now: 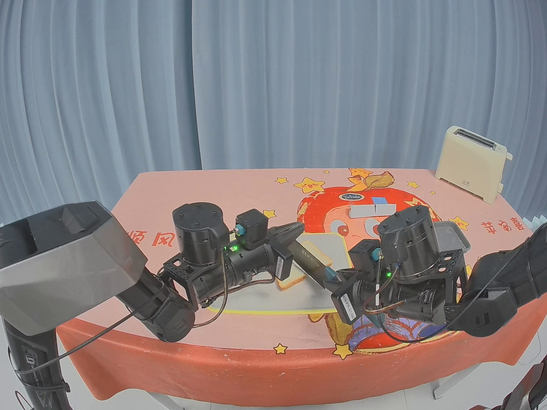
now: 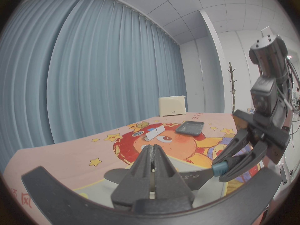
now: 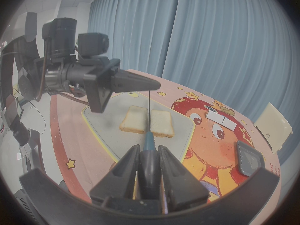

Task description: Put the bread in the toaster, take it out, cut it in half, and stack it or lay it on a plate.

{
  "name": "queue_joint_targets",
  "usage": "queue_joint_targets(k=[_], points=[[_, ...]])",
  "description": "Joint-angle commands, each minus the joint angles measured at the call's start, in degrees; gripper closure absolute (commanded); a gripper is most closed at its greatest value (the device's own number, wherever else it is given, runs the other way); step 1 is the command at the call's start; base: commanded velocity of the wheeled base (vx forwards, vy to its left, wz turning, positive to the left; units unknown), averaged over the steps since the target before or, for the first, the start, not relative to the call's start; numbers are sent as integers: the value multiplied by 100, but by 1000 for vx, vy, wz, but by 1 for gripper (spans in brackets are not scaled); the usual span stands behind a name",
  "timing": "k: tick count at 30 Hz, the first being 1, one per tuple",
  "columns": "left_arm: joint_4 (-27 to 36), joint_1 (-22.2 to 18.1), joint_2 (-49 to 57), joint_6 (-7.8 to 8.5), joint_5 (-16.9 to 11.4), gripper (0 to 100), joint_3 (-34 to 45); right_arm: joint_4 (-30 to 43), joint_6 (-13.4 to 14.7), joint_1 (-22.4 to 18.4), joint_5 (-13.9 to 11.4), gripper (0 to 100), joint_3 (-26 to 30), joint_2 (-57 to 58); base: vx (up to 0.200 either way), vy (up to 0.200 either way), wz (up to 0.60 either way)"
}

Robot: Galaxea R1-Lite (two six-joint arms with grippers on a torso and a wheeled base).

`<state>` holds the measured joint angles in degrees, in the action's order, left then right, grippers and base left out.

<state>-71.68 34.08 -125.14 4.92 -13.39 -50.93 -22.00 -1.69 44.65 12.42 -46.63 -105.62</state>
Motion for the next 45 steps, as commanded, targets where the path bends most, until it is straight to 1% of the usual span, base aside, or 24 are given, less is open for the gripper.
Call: queue_joint_targets(k=[1,6,13,14,15,19,20,22,24,25,29,31,32,33,35,36,39,40,41,43,44,45], points=[[-13,-16,604,44,90,100,163,-6,2,-9,-3,100,5,103,0,0,0],[40,-95,1352,35,99,100,435,-14,2,-53,15,100,-39,226,0,0,0],[58,-649,2292,35,108,100,1200,-50,11,-212,-12,100,-206,261,0,0,0],[58,-675,2345,35,108,100,1244,-50,11,-220,-12,100,-215,270,0,0,0],[102,-807,2608,35,108,100,1446,-50,11,-238,-12,100,-250,288,0,0,0],[84,-965,2898,26,126,100,1736,-50,11,-264,-21,100,-294,279,0,0,0],[40,-1106,3074,26,170,100,2017,-50,11,-264,-21,100,-285,288,0,0,0],[-13,-1246,3268,17,231,100,2298,-50,11,-264,-12,100,-285,305,0,0,0],[-21,-1264,3294,17,231,100,2342,-50,11,-273,-21,100,-285,305,0,0,0],[-57,-1431,3654,8,240,100,2817,-50,11,-299,-12,100,-259,340,0,0,0],[-74,-1765,4182,17,231,100,3669,-41,11,-352,6,100,-224,358,0,0,0],[-83,-1941,4480,26,240,100,4021,-50,11,-361,6,100,-233,340,0,0,0],[-83,-1941,4480,26,240,100,4021,-50,11,-361,6,100,-233,340,0,0,0],[-83,-2169,4806,26,240,100,4311,-50,11,-361,-3,100,-241,349,0,0,0],[-83,-2354,5034,44,231,100,4496,-58,11,-361,-12,100,-250,358,0,0,0],[-74,-2574,5298,52,231,100,4707,-58,20,-378,-12,100,-233,384,0,0,0],[-65,-2872,5799,52,214,100,5067,-234,20,-431,-29,100,-118,437,0,0,0],[75,-2969,6054,44,205,100,5093,-375,11,-466,-29,100,-39,446,0,0,0],[233,-3004,6273,0,214,100,5093,-533,11,-493,-21,100,22,437,0,0,0],[286,-3013,6344,0,214,100,5093,-586,2,-502,-21,100,31,428,0,0,0],[937,-3039,7161,8,231,100,5093,-1043,-6,-528,-3,100,154,437,0,0,0],[1235,-3048,7460,8,240,100,5093,-1175,-15,-537,-3,100,207,455,0,0,0]])
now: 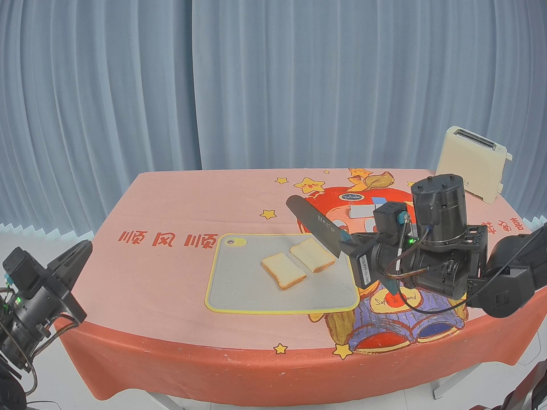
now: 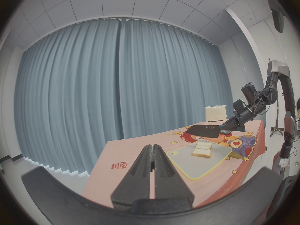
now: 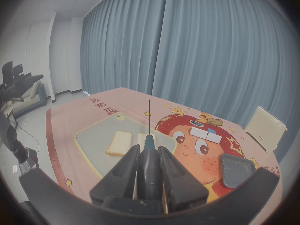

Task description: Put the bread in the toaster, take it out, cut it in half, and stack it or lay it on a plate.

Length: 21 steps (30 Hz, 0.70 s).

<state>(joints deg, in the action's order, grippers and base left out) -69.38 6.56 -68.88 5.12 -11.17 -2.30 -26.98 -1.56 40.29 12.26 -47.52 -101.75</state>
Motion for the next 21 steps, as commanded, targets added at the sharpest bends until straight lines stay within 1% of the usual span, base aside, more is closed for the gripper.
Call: queue_joint_targets(k=[1,4,5,6,7,8,9,10,11,12,13,14,16,17,20,21], points=[[1436,-304,2159,-11,27,100,230,-800,-29,-100,13,100,340,86,0,0,0],[2868,-375,3275,7,27,100,230,-1038,-20,-91,13,100,524,253,0,0,0],[3079,-410,3478,15,27,100,230,-1064,-29,-91,13,100,568,279,0,0,0],[3826,-506,4137,24,9,100,230,-1169,-29,-65,4,100,735,376,0,0,0],[4380,-515,4585,7,-8,100,222,-1266,-37,-48,-5,100,858,437,0,0,0],[4380,-515,4585,7,-8,100,222,-1266,-37,-48,-5,100,858,437,0,0,0],[5391,-489,5323,-29,27,100,204,-1495,-55,-30,-66,100,1113,525,0,0,0],[5734,-489,5604,-29,36,100,204,-1591,-64,-39,-66,100,1201,534,0,0,0],[6270,-506,6079,-20,36,100,204,-1758,-72,-48,-66,100,1307,543,0,0,0],[6270,-506,6079,-20,36,100,204,-1758,-72,-48,-66,100,1307,543,0,0,0],[6982,-577,6765,-29,62,100,134,-2057,-81,-30,-66,100,1456,551,0,0,0],[7140,-656,6888,-37,53,100,28,-2198,-81,-12,-75,100,1535,578,0,0,0],[7175,-682,6888,-55,62,100,2,-2294,-81,-4,-75,100,1641,613,0,0,0],[7131,-682,6888,-73,141,100,37,-2330,-81,14,-75,100,1720,648,0,0,0],[7087,-682,6888,-134,466,100,63,-2347,-72,40,-75,100,1843,657,0,0,0],[7087,-682,6888,-143,712,100,125,-2356,-72,14,-75,100,1895,657,0,0,0]])
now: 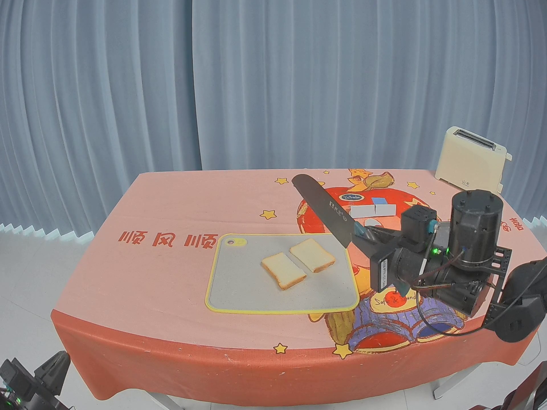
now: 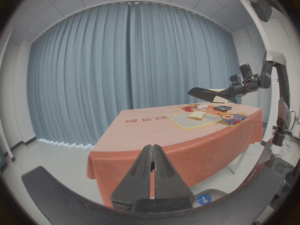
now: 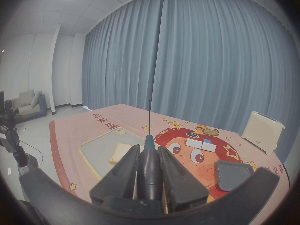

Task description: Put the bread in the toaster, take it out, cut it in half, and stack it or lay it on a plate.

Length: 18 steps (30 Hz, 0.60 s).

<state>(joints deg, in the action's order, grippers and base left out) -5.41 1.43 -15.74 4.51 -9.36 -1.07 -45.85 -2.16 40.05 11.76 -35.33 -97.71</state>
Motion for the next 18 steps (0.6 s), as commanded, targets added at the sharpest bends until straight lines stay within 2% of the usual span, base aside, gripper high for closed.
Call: queue_joint_targets(k=[1,2,3,4,13,18], points=[[682,-169,1574,-179,875,100,55,-469,-13,-6,-25,100,712,252,0,0,0],[664,-169,1574,-319,1130,100,81,-469,-13,-23,-25,100,729,261,0,0,0],[647,-169,1574,-407,1191,100,72,-469,5,-41,-34,100,747,279,0,0,0],[647,-169,1574,-425,1165,100,72,-478,14,-41,-34,100,799,296,0,0,0],[629,-169,1574,-477,1086,100,81,-469,14,82,-7,100,879,560,0,0,0],[629,-169,1574,-477,1086,100,81,-478,31,284,54,100,896,613,0,0,0]])
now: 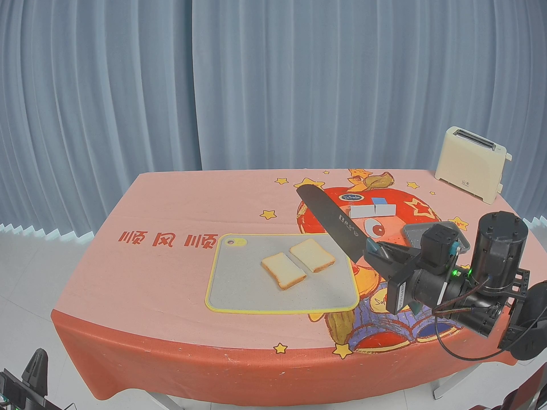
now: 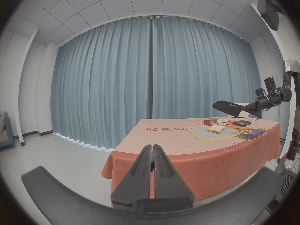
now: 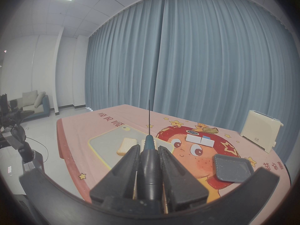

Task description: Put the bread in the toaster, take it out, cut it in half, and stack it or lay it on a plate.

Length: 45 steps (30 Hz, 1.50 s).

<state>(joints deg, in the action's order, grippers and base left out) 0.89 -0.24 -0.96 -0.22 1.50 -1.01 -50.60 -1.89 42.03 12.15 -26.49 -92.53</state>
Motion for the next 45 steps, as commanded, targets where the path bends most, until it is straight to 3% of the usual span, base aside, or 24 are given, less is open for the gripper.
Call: queue_joint_targets(k=[1,8,12,38,41,45], points=[[-1,-2,96,-4,-1,100,75,-2,4,59,15,100,12,103,0,0,0],[-1,-2,96,-4,-1,100,75,-11,31,24,59,100,-102,51,0,0,0],[-1,-2,96,-4,-1,100,75,-11,110,51,305,100,-111,33,0,0,0],[-1,-2,96,-4,-1,100,75,-108,119,-64,367,100,-102,-213,0,0,0],[-1,-2,96,-4,-1,100,75,-248,110,-187,657,100,-93,-354,0,0,0],[-1,-2,96,-4,-1,100,75,-266,110,-178,709,100,-128,-389,0,0,0]])
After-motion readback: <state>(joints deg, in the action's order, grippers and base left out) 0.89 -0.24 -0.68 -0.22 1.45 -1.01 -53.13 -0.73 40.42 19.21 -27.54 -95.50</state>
